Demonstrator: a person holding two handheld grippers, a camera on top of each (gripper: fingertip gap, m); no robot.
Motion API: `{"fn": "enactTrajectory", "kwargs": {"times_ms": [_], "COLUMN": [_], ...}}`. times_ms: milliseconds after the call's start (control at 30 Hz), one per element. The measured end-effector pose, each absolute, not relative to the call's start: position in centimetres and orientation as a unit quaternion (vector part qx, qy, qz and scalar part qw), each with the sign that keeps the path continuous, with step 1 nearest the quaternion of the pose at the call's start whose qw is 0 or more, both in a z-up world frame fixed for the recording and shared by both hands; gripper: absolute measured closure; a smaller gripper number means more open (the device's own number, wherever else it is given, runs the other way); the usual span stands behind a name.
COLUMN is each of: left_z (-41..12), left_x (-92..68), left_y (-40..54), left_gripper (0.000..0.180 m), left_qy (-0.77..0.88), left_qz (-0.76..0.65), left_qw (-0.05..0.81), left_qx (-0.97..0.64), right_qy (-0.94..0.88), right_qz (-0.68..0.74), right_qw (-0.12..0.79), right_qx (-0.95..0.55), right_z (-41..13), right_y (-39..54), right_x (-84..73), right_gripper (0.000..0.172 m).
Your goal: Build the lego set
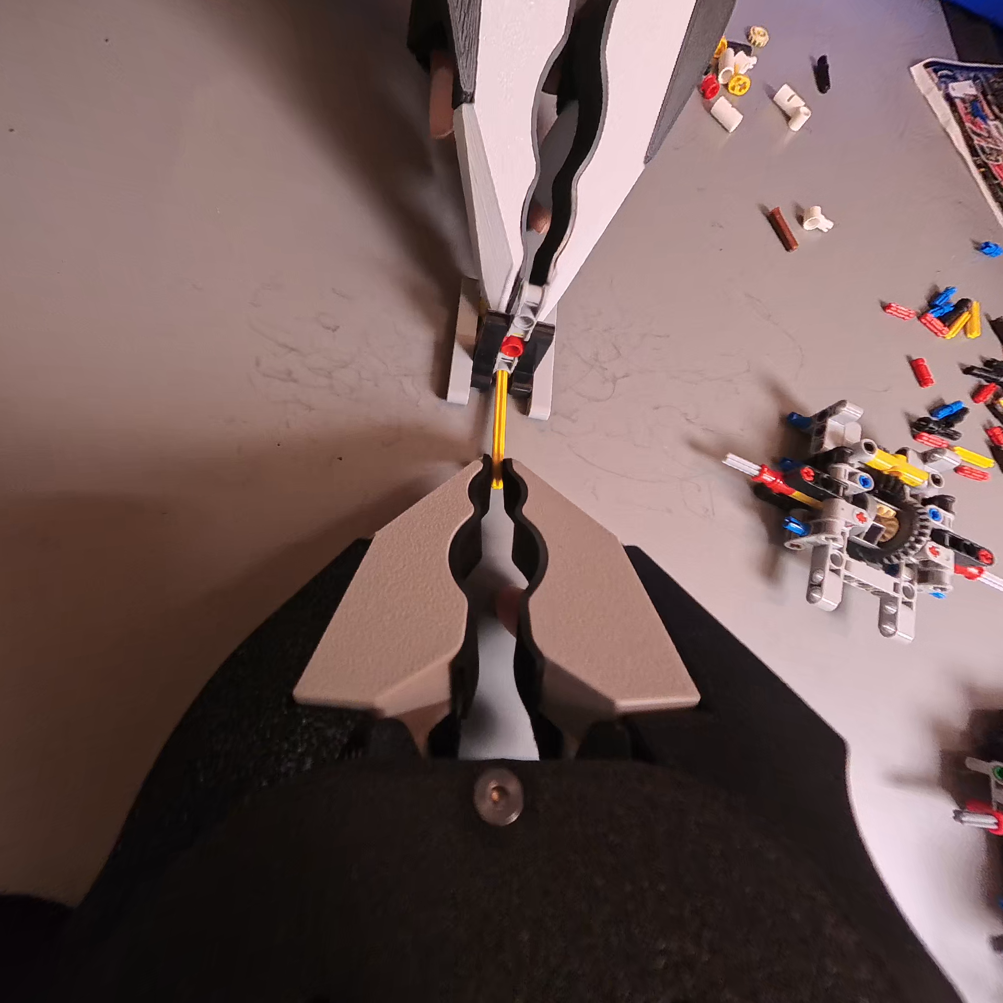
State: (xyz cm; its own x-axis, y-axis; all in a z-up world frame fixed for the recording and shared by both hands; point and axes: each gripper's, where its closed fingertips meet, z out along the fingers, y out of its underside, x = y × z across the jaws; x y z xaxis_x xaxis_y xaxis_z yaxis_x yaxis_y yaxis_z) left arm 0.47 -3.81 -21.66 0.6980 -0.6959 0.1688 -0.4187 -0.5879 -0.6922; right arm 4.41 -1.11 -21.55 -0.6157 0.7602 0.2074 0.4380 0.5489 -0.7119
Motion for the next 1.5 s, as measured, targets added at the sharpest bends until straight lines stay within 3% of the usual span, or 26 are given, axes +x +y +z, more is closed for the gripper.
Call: {"fn": "enactTrajectory", "kwargs": {"times_ms": [600,1100,1500], "left_z": [-21.53,-21.86,-21.05], "left_x": [0.98,1.07,0.41], "left_y": [-3.39,-3.36,-3.14], "left_gripper": [0.169,0.173,0.180], "left_qy": [0.411,0.405,0.355], "left_qz": [-0.137,-0.114,-0.118], "left_qw": [0.270,0.293,0.364], "left_qx": [-0.860,-0.859,-0.853], "right_qy": [-0.849,-0.849,-0.839], "right_qz": [0.285,0.277,0.289], "right_qw": [0.268,0.268,0.276], "right_qx": [-0.354,-0.362,-0.369], "right_z": [-21.72,-21.75,-21.23], "right_y": [-0.77,-0.95,-0.61], "right_x": [4.45,4.59,4.76], "right_gripper": [0.169,0.164,0.160]}}
